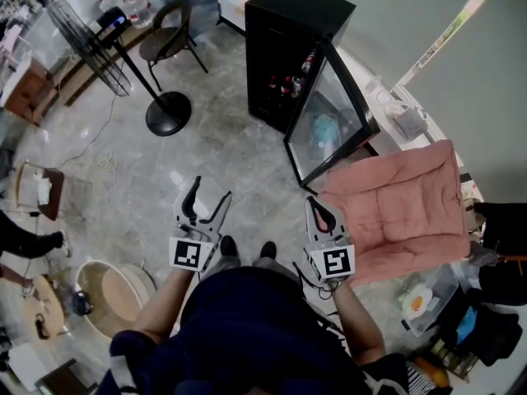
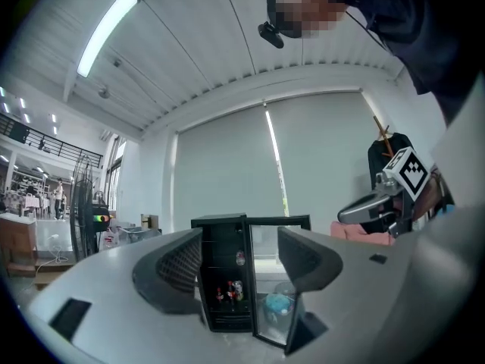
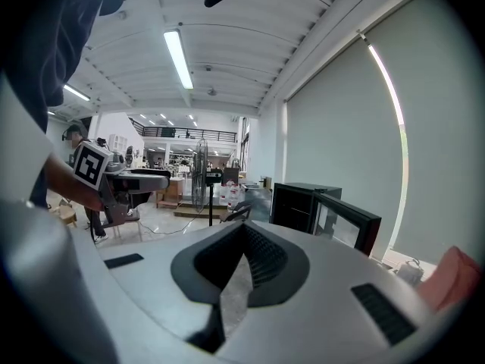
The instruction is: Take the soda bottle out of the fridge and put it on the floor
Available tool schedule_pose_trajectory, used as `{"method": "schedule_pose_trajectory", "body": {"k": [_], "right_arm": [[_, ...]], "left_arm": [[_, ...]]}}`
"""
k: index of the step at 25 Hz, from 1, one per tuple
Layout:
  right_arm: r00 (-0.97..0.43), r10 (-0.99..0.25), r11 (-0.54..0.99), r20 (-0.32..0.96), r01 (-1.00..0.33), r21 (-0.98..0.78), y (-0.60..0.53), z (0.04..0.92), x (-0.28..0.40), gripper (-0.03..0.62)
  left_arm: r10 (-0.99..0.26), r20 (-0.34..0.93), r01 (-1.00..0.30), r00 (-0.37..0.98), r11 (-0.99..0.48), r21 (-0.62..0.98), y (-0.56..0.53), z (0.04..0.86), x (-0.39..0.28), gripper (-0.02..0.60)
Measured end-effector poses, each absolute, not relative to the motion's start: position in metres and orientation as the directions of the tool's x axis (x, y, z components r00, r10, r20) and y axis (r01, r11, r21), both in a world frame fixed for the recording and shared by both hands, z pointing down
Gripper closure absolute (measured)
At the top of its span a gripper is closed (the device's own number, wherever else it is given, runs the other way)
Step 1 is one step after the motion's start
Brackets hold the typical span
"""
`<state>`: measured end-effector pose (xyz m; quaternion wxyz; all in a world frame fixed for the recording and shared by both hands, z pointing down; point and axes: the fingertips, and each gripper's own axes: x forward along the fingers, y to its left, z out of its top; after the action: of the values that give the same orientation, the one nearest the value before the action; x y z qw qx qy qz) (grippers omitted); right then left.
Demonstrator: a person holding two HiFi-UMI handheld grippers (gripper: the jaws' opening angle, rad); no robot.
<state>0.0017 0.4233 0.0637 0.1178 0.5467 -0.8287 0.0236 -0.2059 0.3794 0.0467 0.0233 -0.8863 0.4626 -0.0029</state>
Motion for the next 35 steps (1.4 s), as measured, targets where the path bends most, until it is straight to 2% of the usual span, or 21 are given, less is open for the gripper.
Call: {"method": "schedule_pose_trajectory", "body": {"k": [1, 6, 18, 25, 35], "right_arm": [[-0.377, -0.900, 0.404, 0.220, -0.910, 0.090, 0.423, 0.064, 0.002, 0.576], [-0.398, -0.894, 0.421, 0.208, -0.904, 0.079, 0.419, 0.062, 0.009, 0.576], [-0.426, -0.877, 0.447, 0.222, -0.893, 0.052, 0.399, 0.074, 0.024, 0.576], [-0.359, -0.908, 0.377, 0.215, -0.925, 0.047, 0.333, 0.084, 0.006, 0.576], [-0.127, -0.960, 0.143, 0.250, -0.989, 0.045, 0.208, 0.093, -0.043, 0.576]], "left_arm": [[-0.814, -0.011, -0.814, 0.581, -0.580, -0.044, 0.378, 0.047, -0.203, 0.265], [-0.794, 0.008, -0.792, 0.608, -0.608, -0.051, 0.370, 0.047, -0.186, 0.241], [-0.790, -0.014, -0.789, 0.613, -0.611, -0.069, 0.323, 0.042, -0.165, 0.238], [-0.719, -0.034, -0.720, 0.694, -0.691, -0.061, 0.239, 0.047, -0.170, 0.238], [-0.534, 0.011, -0.533, 0.845, -0.845, -0.048, 0.085, 0.068, -0.188, 0.238]]}}
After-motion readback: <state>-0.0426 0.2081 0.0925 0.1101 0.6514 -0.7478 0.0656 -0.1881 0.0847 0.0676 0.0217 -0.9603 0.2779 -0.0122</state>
